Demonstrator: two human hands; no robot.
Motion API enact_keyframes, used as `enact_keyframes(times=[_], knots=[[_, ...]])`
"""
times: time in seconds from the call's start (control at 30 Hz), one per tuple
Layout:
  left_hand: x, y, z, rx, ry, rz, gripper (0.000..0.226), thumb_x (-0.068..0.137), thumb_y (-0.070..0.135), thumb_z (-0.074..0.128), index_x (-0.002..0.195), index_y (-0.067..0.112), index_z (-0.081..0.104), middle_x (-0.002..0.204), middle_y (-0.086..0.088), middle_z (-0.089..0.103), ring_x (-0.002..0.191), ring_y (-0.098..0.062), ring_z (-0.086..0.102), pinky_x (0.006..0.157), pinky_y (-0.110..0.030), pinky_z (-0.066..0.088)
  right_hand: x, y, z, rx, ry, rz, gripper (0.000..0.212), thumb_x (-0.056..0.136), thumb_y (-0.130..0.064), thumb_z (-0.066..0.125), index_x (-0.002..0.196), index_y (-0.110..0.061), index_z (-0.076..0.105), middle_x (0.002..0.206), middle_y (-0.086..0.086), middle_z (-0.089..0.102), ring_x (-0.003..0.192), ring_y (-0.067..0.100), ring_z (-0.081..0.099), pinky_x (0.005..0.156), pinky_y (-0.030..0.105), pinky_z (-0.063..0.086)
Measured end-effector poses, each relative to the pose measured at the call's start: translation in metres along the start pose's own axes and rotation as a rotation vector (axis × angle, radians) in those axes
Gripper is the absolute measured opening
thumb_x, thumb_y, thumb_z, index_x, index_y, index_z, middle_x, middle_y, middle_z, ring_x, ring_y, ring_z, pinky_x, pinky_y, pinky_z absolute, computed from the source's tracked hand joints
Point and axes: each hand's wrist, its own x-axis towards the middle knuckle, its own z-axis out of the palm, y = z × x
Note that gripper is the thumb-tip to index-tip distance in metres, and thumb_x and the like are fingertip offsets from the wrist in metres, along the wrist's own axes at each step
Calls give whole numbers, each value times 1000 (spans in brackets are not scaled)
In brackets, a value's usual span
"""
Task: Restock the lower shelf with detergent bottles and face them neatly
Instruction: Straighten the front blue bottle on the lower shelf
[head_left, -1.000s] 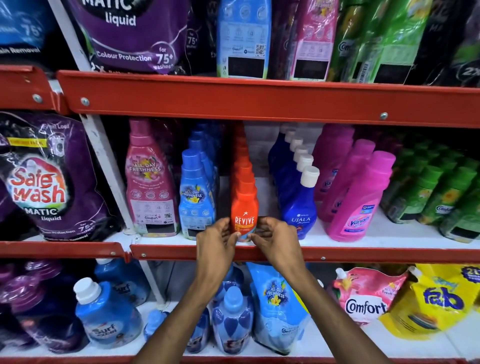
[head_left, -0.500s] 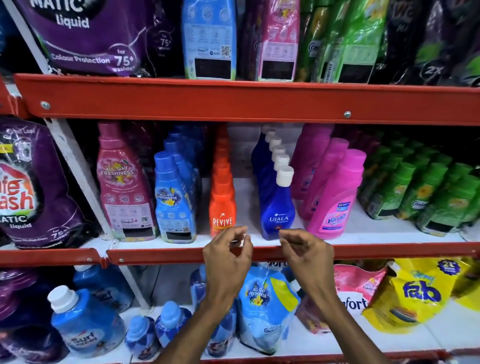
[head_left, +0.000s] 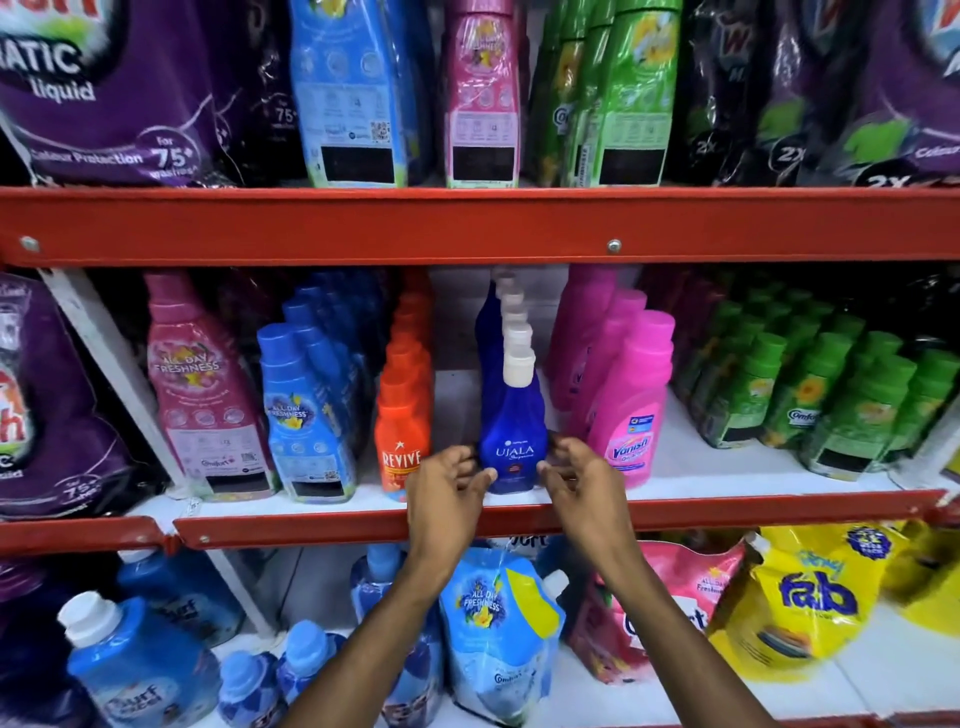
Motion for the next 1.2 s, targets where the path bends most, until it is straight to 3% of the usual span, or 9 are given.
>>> enact_keyframes(times=[0.13,0.23,0.37,0.5,0.77,0.9,1.03,1.13,1.2], knots=[[0,-2,0,12,-2,13,30,86,3,77,116,3,71,101,-3,77,85,-1,72,80,-22,62,-2,4,1,29,26,8,34,92,-8,67,124,-22,66,98,-12,76,81,-8,69,75,13,56],[1,0,3,15,1,17,32,87,3,76,118,1,70,105,-6,77,88,-8,73,84,-29,63,-2,6,0,56,27,10,32,92,-9,68,121,-22,65,98,-14,75,80,-7,69,74,15,57],[0,0,4,25,7,15,33,87,3,76,119,1,70,107,-6,77,87,-3,72,85,-27,62,-2,8,0,74,29,18,29,92,-11,69,119,-22,66,95,-17,74,77,-6,69,69,10,55],[-1,0,5,22,-2,3,31,88,4,76,118,1,70,108,-10,78,93,-12,75,89,-36,64,-2,9,-1,88,32,17,29,92,-10,68,119,-21,65,95,-16,74,77,-5,69,68,9,54],[-2,0,4,-1,-22,6,32,89,3,74,120,1,69,109,-8,78,92,-11,75,90,-36,63,-4,9,-2,116,32,13,30,92,-11,71,119,-20,67,97,-13,76,79,-7,70,71,10,56],[-9,-1,5,-77,91,7,32,85,2,78,116,5,70,104,-6,78,82,5,72,78,-14,60,-13,11,-11,174,45,5,37,87,-10,75,118,-28,66,99,-20,74,84,-6,72,73,9,56],[-30,2,20,-74,327,145,27,84,6,79,101,26,74,95,9,75,83,-4,73,76,-16,59,-28,25,-35,141,147,-39,26,85,-9,77,92,-33,69,87,-17,76,78,1,73,72,8,54],[-39,14,46,-95,265,194,28,83,6,79,92,32,73,87,12,75,80,-5,73,75,-15,58,-32,34,-56,83,265,-63,26,80,-3,73,78,-27,65,78,-13,73,70,6,71,67,11,52],[-41,22,65,-97,172,177,31,83,8,79,92,36,72,82,17,76,76,-2,73,72,-10,55,-30,40,-70,39,331,-55,26,78,-3,73,76,-26,60,76,-10,70,70,9,69,66,21,54]])
